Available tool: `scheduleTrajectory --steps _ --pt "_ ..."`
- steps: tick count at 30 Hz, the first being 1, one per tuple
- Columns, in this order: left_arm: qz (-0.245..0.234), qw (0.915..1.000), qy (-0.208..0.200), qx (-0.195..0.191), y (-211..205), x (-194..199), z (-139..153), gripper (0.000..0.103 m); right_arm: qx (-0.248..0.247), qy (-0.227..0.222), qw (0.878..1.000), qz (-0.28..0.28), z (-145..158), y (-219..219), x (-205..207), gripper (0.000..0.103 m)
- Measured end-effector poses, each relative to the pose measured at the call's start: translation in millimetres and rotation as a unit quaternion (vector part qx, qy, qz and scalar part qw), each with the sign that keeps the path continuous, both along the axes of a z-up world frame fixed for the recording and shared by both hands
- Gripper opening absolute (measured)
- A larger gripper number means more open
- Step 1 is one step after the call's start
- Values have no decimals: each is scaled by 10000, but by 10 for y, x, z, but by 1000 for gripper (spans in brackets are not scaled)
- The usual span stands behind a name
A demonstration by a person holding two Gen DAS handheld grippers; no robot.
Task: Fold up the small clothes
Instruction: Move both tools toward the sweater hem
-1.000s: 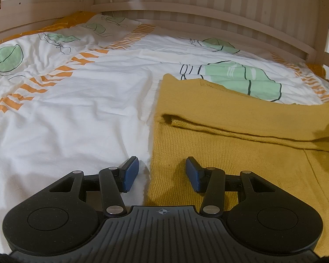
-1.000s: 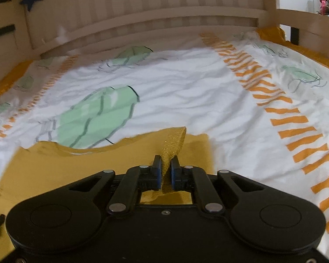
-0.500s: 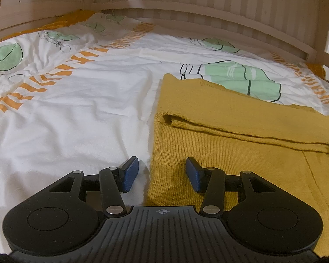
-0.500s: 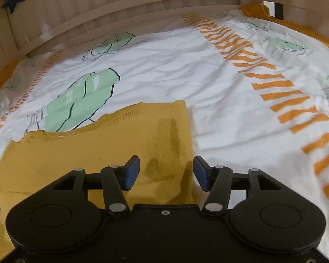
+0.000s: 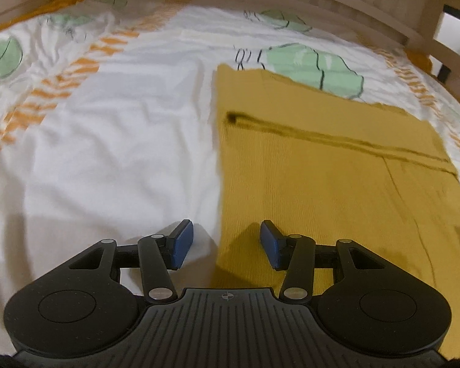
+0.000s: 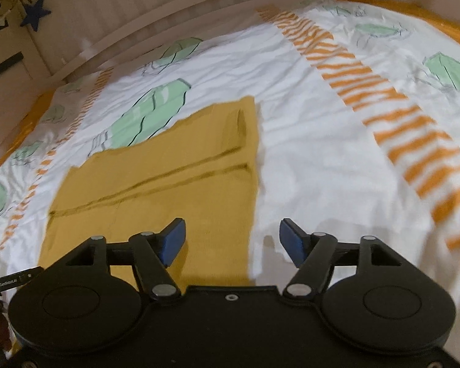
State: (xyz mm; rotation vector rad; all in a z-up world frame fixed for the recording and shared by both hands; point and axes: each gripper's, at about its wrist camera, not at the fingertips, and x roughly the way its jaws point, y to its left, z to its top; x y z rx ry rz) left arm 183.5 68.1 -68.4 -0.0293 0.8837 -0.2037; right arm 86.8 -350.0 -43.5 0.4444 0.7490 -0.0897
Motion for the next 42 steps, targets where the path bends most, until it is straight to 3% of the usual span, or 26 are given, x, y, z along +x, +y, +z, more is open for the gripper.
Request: scheduleTrajectory --steps 7,11,15,24,42 --pt "-412 9984 230 317 30 -490 80 47 135 115 9997 173 23 183 -452 76" --pt "-378 9976 571 66 109 -678 61 48 157 192 9996 122 5 234 -672 82" --pt "-352 9976 599 -78 188 -813 53 48 260 329 9991 38 -29 232 -823 92" --pt "-529 9954 796 -23 158 -976 75 53 791 666 9946 -111 -117 141 -955 95" --pt "-729 9889 1242 -377 275 -1053 40 56 1315 1309 9815 478 -249 165 -891 102"
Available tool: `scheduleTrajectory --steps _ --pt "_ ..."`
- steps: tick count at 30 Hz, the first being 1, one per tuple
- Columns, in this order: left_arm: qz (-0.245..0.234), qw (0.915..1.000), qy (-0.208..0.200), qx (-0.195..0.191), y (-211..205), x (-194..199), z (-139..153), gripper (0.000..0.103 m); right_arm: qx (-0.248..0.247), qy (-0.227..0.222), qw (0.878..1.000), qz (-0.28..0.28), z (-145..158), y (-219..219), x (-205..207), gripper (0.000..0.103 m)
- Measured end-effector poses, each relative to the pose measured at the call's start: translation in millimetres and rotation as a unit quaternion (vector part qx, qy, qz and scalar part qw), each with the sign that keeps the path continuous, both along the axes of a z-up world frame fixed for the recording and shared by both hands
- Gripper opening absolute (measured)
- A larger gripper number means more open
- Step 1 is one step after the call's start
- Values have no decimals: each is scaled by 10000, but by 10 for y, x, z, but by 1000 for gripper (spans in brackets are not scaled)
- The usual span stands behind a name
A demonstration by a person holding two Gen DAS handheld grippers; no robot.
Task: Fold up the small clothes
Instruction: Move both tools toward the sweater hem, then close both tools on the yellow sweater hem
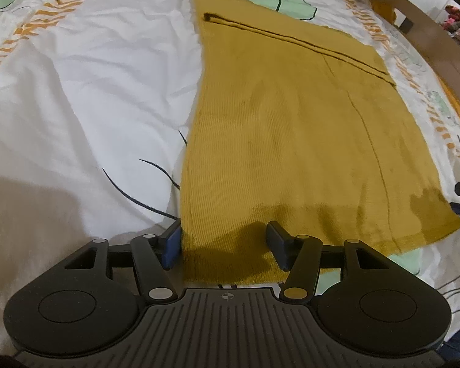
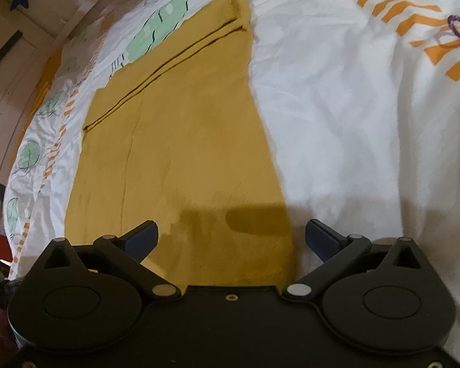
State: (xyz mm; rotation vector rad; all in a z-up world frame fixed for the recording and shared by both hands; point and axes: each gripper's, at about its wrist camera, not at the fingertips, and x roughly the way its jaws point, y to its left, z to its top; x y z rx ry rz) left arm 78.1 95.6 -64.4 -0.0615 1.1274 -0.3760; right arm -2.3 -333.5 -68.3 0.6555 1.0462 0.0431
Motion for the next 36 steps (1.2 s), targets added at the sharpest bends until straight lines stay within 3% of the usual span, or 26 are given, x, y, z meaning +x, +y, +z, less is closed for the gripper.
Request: scheduleTrajectory --steps 7,14,17,19,22,28,33,36 --pt "-170 9998 86 -59 -109 68 -64 79 432 142 9990 -26 -129 -48 95 103" --pt "-317 9995 -58 41 -174 23 -79 83 617 173 9979 -35 -147 -70 95 103" --pt "-272 9995 -113 96 -162 -1 -51 72 594 191 9980 102 -115 -51 85 102" --pt "-254 9995 -151 89 -146 -22 -23 58 571 217 9979 217 -88 -28 71 102" --pt "-271 9995 -168 23 -125 -58 -4 49 535 252 9976 368 -64 8 56 102" --pt "-233 9996 -156 -39 -101 -80 13 43 420 295 9969 592 -30 64 43 99" --pt "-58 9998 -134 -161 -42 -77 17 35 363 299 9976 518 -23 35 12 81" --pt "43 9995 -106 -304 20 -62 28 35 385 315 9976 475 -22 12 -9 75"
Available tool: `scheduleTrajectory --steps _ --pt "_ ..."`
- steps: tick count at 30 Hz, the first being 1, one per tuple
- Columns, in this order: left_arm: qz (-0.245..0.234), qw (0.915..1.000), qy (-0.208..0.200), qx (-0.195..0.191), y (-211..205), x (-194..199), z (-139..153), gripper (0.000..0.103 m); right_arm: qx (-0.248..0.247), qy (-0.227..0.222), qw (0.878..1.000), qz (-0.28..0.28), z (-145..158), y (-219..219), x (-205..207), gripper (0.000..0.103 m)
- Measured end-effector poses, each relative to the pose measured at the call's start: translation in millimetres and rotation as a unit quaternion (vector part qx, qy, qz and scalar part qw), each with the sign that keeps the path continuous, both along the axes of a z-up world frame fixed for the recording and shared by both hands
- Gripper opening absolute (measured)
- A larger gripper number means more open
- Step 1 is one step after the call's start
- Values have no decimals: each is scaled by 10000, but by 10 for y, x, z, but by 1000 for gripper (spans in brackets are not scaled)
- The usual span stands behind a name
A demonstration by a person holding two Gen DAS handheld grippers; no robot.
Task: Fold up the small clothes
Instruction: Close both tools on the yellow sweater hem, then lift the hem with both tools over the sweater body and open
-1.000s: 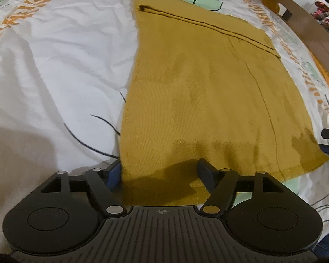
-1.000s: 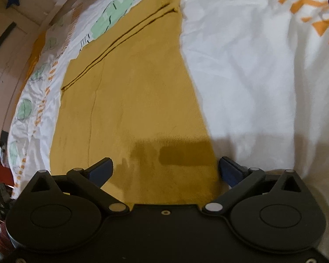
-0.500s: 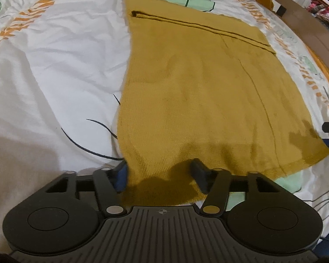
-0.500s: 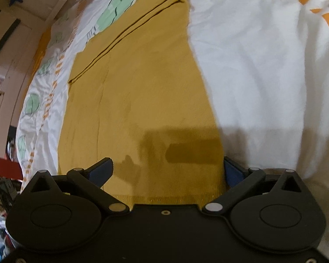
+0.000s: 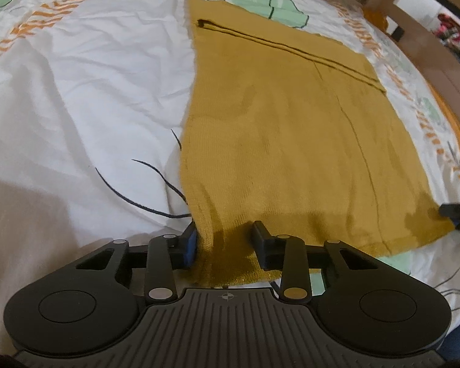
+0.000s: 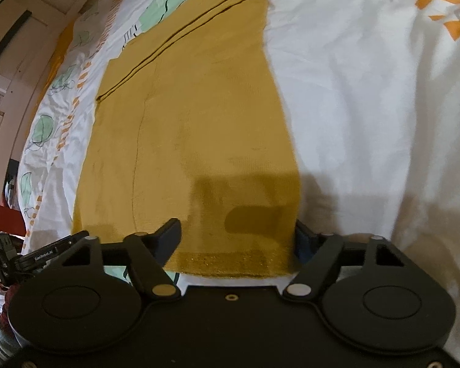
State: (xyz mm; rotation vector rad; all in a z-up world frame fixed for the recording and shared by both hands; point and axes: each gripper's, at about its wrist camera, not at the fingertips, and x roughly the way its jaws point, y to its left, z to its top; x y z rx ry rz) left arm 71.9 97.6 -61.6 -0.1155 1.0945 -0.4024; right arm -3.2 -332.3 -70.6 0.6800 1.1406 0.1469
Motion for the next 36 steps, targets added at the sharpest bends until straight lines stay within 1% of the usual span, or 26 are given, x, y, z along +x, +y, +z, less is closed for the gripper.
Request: scheduleTrajectory --steps 10,11,12,13,14,15,16,17,18,21,27,31,36 --pt "493 9981 -8 -373 162 0 37 34 12 14 10000 18 4 -4 4 75" --pt "507 9979 -14 -392 167 -8 39 33 7 15 10000 19 5 -4 2 75" --pt "522 9979 -23 -374 172 -15 40 28 2 12 10000 23 5 -2 4 74" --pt "520 9981 -3 -342 175 -19 36 20 -7 11 10000 31 6 -1 4 72" --pt "509 9982 35 -320 179 -20 29 18 -4 13 10000 49 1 3 11 65" --pt "483 9983 56 -311 172 -21 21 15 11 20 10000 58 -9 2 4 53" --pt "461 9985 42 -308 162 -23 23 8 40 44 10000 65 -26 6 3 44" --pt "442 9986 27 -303 154 -23 28 6 75 76 9999 74 -44 16 0 24" --pt "430 9987 -2 -291 146 -28 36 6 118 96 9999 78 -66 18 -6 18" --pt "431 9983 -191 -350 157 -59 92 5 108 -35 9999 74 -41 28 -31 15" --pt "575 9933 -547 -840 210 -56 338 5 398 -742 9964 -99 110 -33 -91 14" --pt "631 9890 -848 -1037 209 41 541 5 558 -1194 9910 -214 200 -75 -46 13" --pt "771 9828 -1059 -1299 187 254 703 5 636 -1685 9830 -364 351 -124 96 13"
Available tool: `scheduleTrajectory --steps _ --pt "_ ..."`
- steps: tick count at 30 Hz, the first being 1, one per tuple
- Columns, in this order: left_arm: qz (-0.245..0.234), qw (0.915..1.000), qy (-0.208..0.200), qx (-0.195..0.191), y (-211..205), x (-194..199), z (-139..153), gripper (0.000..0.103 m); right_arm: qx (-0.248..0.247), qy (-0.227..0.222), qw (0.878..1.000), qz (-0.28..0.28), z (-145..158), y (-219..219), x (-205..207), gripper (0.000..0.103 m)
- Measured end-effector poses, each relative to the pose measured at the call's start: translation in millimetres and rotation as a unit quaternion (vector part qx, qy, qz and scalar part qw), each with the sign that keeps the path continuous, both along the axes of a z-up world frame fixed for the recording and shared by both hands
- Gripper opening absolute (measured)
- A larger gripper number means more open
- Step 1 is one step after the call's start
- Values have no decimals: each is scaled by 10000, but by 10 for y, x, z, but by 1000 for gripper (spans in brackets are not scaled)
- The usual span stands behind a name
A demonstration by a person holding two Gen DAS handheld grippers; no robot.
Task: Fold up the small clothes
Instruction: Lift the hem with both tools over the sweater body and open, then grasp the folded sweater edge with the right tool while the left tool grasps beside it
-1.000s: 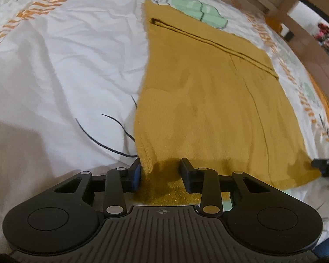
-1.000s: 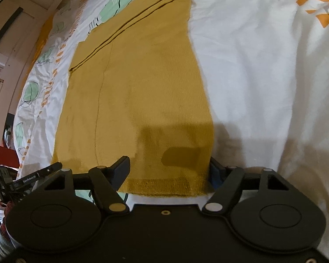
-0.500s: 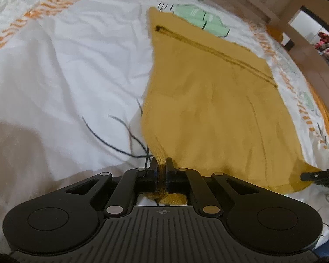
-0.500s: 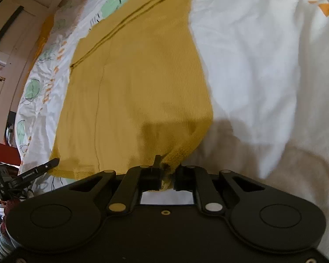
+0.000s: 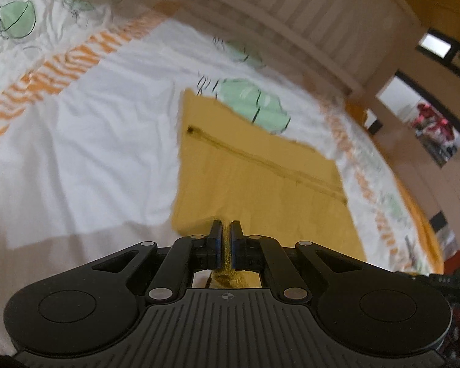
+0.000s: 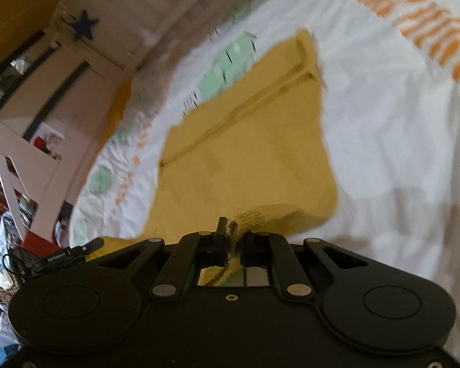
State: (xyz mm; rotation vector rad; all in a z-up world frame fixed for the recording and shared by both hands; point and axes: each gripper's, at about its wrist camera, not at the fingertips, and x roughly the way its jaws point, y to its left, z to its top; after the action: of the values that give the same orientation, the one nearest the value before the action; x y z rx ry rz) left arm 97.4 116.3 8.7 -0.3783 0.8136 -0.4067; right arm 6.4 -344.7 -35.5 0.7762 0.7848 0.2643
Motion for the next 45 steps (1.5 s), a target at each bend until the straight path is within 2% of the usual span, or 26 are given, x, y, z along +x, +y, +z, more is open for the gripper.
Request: scheduleTrajectory --steps 5,7,10,13,15,17,20,22,23,24,28,30,36,38,40,41,42,45 --pt "133 9995 -240 -141 -31 285 152 5 24 -412 9990 -179 161 -110 261 13" --pt "207 9987 -412 -209 -38 441 237 0 26 -585 9978 -302 216 -188 403 13" --pt "379 9965 -686 -297 -42 719 352 0 23 -776 9959 -461 251 -301 658 13" --pt "556 9944 -723 -543 -43 1037 373 0 159 -838 9944 -629 203 -440 974 13" --pt "612 9942 -724 -501 -70 1206 340 0 21 -869 9942 -629 169 -484 1174 13" --pt "518 9951 -746 -392 -114 1299 279 0 -74 -824 9955 -463 119 -472 1331 18" --pt "290 9965 -732 -276 -137 1281 149 1 -366 -713 9968 -52 48 -331 1398 22" --pt "159 9980 -613 -81 -140 1217 27 13 -604 -625 9960 186 -4 -224 1367 34" --pt "119 9988 -476 53 -142 1168 -59 17 -683 -564 9957 279 -54 -169 1340 45" --pt "94 9993 -349 133 -135 1112 -135 21 -729 -516 9954 351 -96 -130 1314 50" --pt "53 9998 74 180 -31 875 -331 21 -1020 -300 9924 627 -226 -29 1193 52" --pt "38 9996 184 206 31 769 -367 22 -1211 -236 9896 736 -262 -1 1142 58" --pt "-69 9987 263 431 100 614 -394 22 -1685 -232 9800 1036 -307 80 1134 59" --pt "-85 9986 256 458 100 591 -396 22 -1750 -255 9771 1182 -318 144 1144 58" --pt "-87 9985 236 492 72 582 -402 22 -1775 -252 9747 1332 -329 202 1155 42" --pt "-95 9984 215 509 72 584 -401 22 -1849 -238 9727 1382 -332 233 1156 20" --pt "-101 9984 191 528 65 585 -401 22 -1939 -232 9702 1435 -330 265 1153 11" --pt "-143 9983 83 561 41 589 -388 22 -1898 -444 9699 1459 -241 300 1122 10"
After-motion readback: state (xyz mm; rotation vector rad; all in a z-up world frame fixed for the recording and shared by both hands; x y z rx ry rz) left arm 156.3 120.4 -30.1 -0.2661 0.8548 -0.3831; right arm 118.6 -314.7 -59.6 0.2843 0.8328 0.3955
